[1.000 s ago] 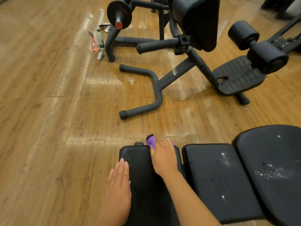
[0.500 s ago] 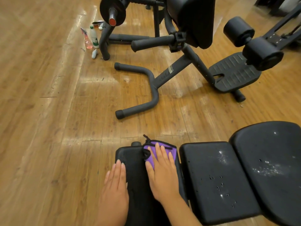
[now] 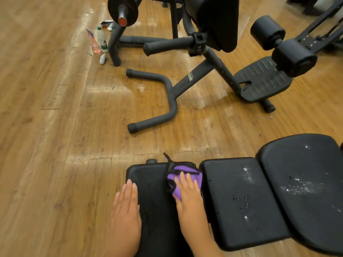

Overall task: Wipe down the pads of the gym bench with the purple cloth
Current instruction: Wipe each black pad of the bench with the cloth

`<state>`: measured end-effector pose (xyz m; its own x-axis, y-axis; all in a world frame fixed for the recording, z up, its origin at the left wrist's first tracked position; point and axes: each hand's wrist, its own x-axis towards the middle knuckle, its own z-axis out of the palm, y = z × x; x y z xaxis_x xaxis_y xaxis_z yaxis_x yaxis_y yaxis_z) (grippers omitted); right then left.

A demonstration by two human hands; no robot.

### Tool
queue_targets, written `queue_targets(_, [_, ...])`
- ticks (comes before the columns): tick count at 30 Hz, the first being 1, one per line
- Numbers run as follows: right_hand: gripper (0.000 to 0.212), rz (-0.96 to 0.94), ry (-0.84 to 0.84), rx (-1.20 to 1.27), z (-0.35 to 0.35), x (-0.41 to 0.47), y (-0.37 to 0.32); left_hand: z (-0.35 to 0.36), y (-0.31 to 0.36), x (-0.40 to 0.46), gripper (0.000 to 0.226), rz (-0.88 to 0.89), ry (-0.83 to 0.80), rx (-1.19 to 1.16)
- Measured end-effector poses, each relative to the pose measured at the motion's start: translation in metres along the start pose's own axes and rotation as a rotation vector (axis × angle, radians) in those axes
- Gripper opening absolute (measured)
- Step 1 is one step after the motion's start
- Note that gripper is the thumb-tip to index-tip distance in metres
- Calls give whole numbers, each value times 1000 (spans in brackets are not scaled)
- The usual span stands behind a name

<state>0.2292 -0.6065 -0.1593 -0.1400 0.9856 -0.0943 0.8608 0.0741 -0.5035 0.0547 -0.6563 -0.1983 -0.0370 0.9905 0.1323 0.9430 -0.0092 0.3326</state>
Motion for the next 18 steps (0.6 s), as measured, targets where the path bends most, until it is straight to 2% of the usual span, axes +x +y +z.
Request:
queue_targets(4, [126,-153,-183,-185,10,-48,24,-1,0,1,56,0,-23,12])
queue_targets(6, [133,-171,-182,-210,10,-45,27,-1,-1,1,56,-9,-17,20])
queue_targets(7, [122,-139,-167,-177,9,-37,26,0,-1,1,56,-10,-16,22])
queue_targets(10, [70,-35,8,17,0,-3,18,0,0,-1,54,-2,-15,18])
queue_targets(16, [50,139,69,217,-7,51,13,1,2,-2,53,-25,-8,1])
queue_targets(18, [49,134,49,242,-8,50,12,-1,2,-3,53,-34,-39,10])
